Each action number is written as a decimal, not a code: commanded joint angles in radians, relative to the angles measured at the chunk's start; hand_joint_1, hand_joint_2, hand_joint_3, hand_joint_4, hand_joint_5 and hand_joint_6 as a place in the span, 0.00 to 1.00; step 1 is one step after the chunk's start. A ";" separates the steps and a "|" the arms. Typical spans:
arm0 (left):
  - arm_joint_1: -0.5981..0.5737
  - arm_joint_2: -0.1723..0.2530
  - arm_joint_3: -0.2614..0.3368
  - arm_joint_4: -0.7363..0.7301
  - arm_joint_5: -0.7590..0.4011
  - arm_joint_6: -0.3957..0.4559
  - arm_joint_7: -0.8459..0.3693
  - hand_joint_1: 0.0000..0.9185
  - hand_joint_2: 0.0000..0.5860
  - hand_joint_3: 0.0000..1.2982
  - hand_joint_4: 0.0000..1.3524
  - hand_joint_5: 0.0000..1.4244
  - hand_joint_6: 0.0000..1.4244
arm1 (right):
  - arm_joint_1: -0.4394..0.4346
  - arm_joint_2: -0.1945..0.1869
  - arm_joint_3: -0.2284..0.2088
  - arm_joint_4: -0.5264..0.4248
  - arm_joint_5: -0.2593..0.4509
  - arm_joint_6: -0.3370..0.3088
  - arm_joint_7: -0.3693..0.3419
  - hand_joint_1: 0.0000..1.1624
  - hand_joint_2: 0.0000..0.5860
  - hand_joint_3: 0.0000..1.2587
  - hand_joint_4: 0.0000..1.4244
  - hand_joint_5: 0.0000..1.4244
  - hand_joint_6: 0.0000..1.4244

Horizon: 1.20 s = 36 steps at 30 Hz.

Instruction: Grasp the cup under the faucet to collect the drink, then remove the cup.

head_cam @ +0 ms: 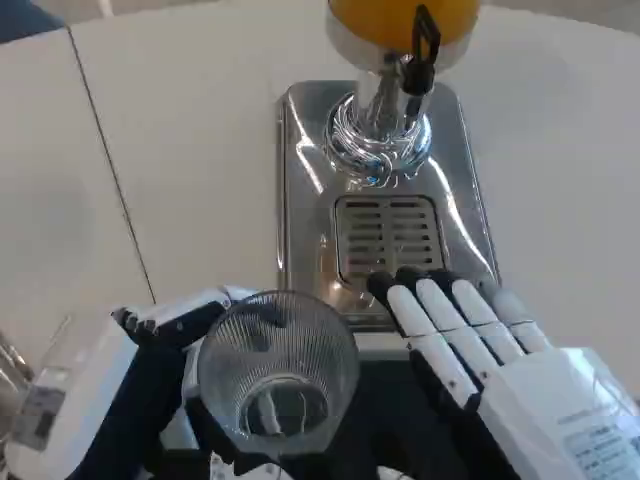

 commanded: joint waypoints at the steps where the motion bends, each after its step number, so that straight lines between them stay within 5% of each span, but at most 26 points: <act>1: 0.002 -0.012 0.007 0.000 -0.020 -0.002 -0.005 0.68 0.00 0.88 0.78 1.00 1.00 | 0.016 0.008 0.005 -0.014 -0.004 -0.003 0.009 0.17 0.94 0.00 0.00 0.00 0.00; 16: -0.009 -0.048 0.003 0.003 0.005 0.035 0.003 0.68 0.00 0.89 0.78 1.00 1.00 | 0.012 0.015 -0.006 -0.024 -0.006 -0.011 0.017 0.20 0.87 0.00 0.00 0.00 0.00; 24: -0.127 -0.069 0.002 0.078 0.057 0.113 0.029 0.68 0.00 0.89 0.78 1.00 1.00 | 0.038 0.034 -0.012 -0.005 -0.030 -0.010 -0.032 0.24 0.88 0.00 0.00 0.00 0.00; 36: -0.342 -0.134 -0.126 0.220 0.154 0.195 0.073 0.68 0.00 0.89 0.78 1.00 1.00 | 0.052 0.048 0.003 0.009 -0.055 -0.011 -0.064 0.25 0.89 0.00 0.00 0.00 0.00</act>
